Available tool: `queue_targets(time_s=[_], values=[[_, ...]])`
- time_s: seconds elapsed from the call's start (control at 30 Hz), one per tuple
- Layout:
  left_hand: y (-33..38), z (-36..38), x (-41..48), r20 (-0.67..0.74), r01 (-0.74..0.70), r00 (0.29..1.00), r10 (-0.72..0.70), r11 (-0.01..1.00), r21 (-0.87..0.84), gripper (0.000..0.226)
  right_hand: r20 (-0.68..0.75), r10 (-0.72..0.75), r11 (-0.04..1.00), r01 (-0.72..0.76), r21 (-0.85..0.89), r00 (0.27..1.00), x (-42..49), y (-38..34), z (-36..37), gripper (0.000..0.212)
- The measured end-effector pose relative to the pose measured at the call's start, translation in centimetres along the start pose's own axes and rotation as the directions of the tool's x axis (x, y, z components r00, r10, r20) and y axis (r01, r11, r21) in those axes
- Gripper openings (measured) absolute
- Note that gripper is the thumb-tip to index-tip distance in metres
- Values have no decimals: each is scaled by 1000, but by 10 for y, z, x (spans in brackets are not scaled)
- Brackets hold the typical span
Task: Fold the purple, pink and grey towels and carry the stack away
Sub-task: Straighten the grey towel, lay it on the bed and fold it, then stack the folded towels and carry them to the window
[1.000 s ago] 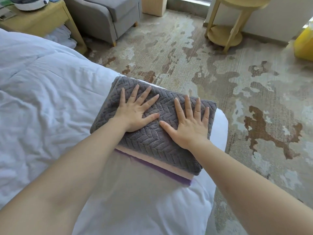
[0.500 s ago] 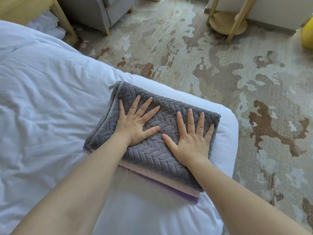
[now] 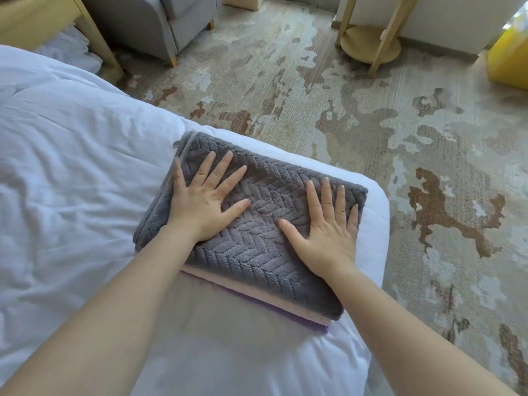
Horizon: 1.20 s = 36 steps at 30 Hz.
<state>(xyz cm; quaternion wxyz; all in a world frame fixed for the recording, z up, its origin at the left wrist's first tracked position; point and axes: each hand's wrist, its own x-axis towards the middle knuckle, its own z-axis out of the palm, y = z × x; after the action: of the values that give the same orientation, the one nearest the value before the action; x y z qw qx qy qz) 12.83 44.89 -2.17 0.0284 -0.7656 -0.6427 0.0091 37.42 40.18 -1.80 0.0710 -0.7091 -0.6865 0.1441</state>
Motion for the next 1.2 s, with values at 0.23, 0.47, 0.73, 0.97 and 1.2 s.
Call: queue_targets(time_s=[0.23,0.47,0.73,0.97,1.2], values=[[-65,6,-43,255,447,894,-368,733,-512,86,151,321,853,-355,383,935,-42,10,-4,78],[-69,41,-27,388,505,863,-324,516,-692,92,103,371,777,-369,510,923,-26,7,25,70],[-70,58,-23,348,494,867,-355,530,-689,83,67,428,837,-423,348,901,-21,7,38,71],[-77,41,-15,431,491,869,-243,321,-810,81,42,395,817,-371,442,918,-24,7,29,69],[-74,11,-26,710,742,666,-228,109,-661,74,211,331,345,-327,880,920,-51,26,10,96]])
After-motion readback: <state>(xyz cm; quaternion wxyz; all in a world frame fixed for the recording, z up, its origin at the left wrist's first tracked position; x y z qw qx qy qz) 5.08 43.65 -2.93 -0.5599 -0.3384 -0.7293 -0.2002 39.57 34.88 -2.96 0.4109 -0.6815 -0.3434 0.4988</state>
